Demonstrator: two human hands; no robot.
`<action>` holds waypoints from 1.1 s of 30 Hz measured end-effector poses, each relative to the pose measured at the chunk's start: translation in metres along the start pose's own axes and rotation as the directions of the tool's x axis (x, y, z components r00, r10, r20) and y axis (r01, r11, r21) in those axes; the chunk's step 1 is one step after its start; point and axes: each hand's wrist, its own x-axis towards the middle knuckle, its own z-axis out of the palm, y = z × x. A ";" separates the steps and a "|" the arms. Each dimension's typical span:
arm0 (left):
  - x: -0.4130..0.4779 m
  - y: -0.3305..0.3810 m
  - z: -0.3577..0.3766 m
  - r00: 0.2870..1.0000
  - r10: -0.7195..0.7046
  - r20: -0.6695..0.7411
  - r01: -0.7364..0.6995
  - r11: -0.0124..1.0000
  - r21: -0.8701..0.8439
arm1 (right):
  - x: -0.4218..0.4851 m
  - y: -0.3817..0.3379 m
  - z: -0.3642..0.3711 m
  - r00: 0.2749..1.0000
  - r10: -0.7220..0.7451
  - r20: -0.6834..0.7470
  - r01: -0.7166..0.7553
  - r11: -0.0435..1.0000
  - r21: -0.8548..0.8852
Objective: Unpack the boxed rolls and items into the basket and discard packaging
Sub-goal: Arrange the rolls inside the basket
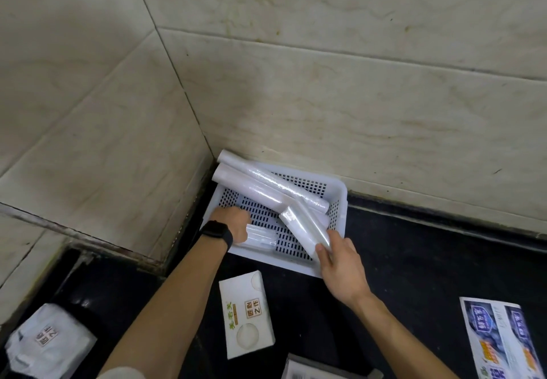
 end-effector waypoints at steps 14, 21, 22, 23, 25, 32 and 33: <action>0.004 0.017 0.016 0.998 -0.027 0.050 0.032 0.994 -0.109 | -0.001 -0.001 0.002 1.000 -0.007 -0.003 0.007 1.000 0.008; 0.009 0.018 0.020 1.000 0.003 0.020 0.000 0.992 -0.129 | -0.001 -0.002 0.004 1.000 -0.025 -0.008 0.025 1.000 -0.001; 0.009 0.018 0.019 1.000 0.008 0.030 -0.004 0.992 -0.129 | -0.001 -0.002 0.004 1.000 -0.027 -0.009 0.027 1.000 -0.006; 0.009 0.018 0.019 0.999 0.013 0.041 -0.009 0.993 -0.115 | -0.001 -0.002 0.004 1.000 -0.026 -0.011 0.026 1.000 -0.009; 0.010 0.019 0.017 0.998 0.015 0.057 -0.011 0.997 -0.071 | -0.001 -0.002 0.004 0.999 -0.031 -0.014 0.031 0.999 -0.016; 0.012 0.023 0.017 0.997 0.021 0.069 -0.023 0.999 0.031 | 0.000 0.000 0.006 0.999 -0.038 -0.005 0.037 0.999 -0.029; 0.012 0.023 0.017 0.998 0.031 0.059 -0.031 0.999 0.014 | 0.000 0.001 0.007 0.999 -0.034 0.000 0.034 0.999 -0.033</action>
